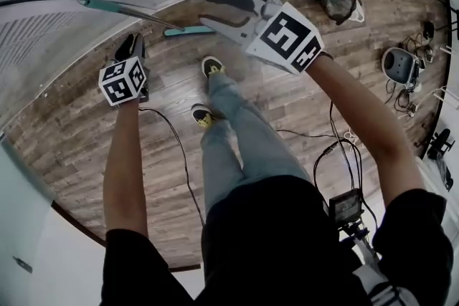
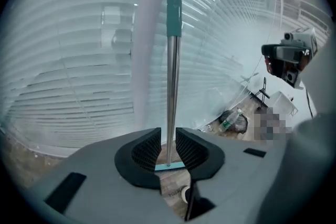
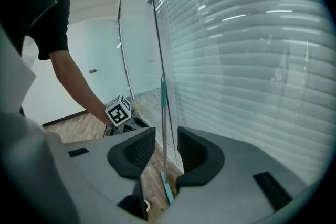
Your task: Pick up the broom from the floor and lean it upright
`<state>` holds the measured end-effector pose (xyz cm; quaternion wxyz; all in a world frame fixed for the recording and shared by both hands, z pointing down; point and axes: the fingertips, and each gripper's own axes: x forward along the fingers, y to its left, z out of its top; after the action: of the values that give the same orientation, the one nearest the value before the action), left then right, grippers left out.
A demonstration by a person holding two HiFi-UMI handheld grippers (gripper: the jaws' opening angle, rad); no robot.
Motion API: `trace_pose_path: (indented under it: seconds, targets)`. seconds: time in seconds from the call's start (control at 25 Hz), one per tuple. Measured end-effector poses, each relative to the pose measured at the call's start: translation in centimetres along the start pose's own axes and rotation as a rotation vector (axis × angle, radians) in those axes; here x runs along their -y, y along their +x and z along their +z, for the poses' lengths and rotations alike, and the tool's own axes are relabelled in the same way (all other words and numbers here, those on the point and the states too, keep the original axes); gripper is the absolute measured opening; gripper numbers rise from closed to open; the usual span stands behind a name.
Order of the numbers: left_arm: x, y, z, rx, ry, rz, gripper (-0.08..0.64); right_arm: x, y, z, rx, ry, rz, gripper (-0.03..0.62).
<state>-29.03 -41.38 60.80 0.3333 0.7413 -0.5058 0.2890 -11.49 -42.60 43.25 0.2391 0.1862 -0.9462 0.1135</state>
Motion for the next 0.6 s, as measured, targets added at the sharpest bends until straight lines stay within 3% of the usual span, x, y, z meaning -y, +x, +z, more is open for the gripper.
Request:
trace_pose_path:
  seconds: [0.12, 0.2, 0.4, 0.6]
  targets:
    - [1.1, -3.7, 0.8, 0.091, -0.078, 0.0, 0.092, -0.9, -6.4, 1.5, 0.004, -0.01, -0.059, 0.138]
    - [3.0, -6.9, 0.1, 0.133, -0.109, -0.048, 0.092, -2.9, -9.5, 2.8, 0.007, -0.042, -0.07, 0.138]
    - [9.6, -16.0, 0.9, 0.223, 0.041, -0.147, 0.037, -7.3, -14.9, 7.8, 0.045, -0.142, -0.101, 0.135]
    - [15.9, -27.1, 3.8, 0.382, 0.088, -0.219, 0.023, -13.6, -20.0, 14.0, 0.123, -0.218, -0.154, 0.129]
